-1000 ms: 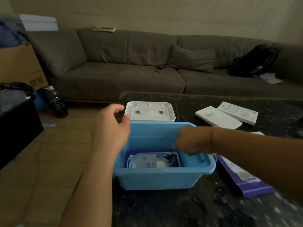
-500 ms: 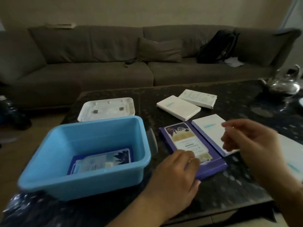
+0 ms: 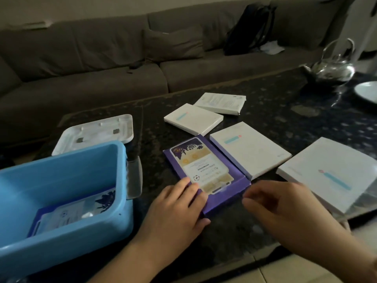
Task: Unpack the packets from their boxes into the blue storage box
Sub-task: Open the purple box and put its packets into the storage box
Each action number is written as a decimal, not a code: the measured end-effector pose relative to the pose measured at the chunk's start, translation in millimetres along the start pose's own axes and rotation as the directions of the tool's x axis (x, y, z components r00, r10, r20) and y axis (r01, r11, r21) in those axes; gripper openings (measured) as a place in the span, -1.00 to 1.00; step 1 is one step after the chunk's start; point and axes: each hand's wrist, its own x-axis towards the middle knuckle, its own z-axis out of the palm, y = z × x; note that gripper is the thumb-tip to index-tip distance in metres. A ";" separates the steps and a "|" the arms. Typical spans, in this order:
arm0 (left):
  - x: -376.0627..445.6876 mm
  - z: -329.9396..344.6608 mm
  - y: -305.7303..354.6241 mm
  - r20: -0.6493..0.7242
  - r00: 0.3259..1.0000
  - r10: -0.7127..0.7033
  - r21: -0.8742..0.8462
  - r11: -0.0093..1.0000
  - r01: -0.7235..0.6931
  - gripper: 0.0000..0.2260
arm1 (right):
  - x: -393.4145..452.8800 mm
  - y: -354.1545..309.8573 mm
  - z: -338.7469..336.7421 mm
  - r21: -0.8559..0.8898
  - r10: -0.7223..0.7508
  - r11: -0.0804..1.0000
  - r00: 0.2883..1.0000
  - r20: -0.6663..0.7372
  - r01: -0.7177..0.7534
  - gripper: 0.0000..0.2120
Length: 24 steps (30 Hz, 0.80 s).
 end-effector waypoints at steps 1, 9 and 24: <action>0.2 -1.0 -1.8 0.006 1.000 -0.003 -0.032 0.999 0.003 -0.59 | 1.1 4.3 -1.1 -0.061 0.032 0.998 0.997 0.066 -0.028 -0.89; 2.8 8.2 -2.5 -0.106 0.994 0.014 -0.026 1.000 -0.017 -0.66 | 9.5 17.0 16.6 -0.211 0.112 0.976 0.942 0.316 -0.046 -0.90; 4.4 -12.6 -5.5 -0.311 0.880 -0.360 -0.416 0.884 0.215 -0.69 | 12.2 -6.4 51.3 -0.253 -0.191 0.949 0.981 0.017 0.189 -0.51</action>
